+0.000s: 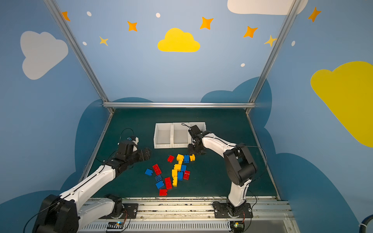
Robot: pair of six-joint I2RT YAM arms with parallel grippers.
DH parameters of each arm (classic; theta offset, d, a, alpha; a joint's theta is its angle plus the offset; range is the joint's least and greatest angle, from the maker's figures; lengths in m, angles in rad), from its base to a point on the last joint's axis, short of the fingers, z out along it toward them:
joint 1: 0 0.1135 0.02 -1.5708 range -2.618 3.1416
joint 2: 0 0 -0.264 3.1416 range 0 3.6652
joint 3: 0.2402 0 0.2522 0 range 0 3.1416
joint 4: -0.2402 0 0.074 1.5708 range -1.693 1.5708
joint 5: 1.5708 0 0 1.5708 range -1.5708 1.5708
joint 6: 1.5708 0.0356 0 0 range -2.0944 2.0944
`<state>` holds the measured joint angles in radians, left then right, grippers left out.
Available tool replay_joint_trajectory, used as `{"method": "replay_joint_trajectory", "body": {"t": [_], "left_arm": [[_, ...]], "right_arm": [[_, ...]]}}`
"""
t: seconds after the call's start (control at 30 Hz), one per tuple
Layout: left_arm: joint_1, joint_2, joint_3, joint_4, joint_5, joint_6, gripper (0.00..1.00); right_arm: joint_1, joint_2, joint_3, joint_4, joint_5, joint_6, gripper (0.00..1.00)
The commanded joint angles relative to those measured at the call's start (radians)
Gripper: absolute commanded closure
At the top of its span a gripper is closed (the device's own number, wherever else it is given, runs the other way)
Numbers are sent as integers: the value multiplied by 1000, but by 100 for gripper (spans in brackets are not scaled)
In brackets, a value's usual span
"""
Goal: Sort the legos into containers by color
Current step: 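Grasp the yellow square brick with the right gripper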
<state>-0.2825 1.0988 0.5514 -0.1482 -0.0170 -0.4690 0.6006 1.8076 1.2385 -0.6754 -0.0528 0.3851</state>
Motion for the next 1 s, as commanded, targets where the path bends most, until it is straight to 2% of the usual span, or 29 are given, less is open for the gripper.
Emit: {"method": "replay_joint_trajectory", "body": {"t": [0.0,0.33,0.67,0.97], "left_arm": [[-3,-8,-10,12,8,-6,0],[-6,-20,-17,10,11,-10,0],[-12,-34,-28,6,6,-19,0],[-19,-52,-48,6,0,-34,0]], "right_arm": [[13,19,24,-42,11,3,41],[17,13,12,-59,15,-9,45],[39,29,29,-70,8,-25,41],[40,57,20,-73,26,-24,54]]}}
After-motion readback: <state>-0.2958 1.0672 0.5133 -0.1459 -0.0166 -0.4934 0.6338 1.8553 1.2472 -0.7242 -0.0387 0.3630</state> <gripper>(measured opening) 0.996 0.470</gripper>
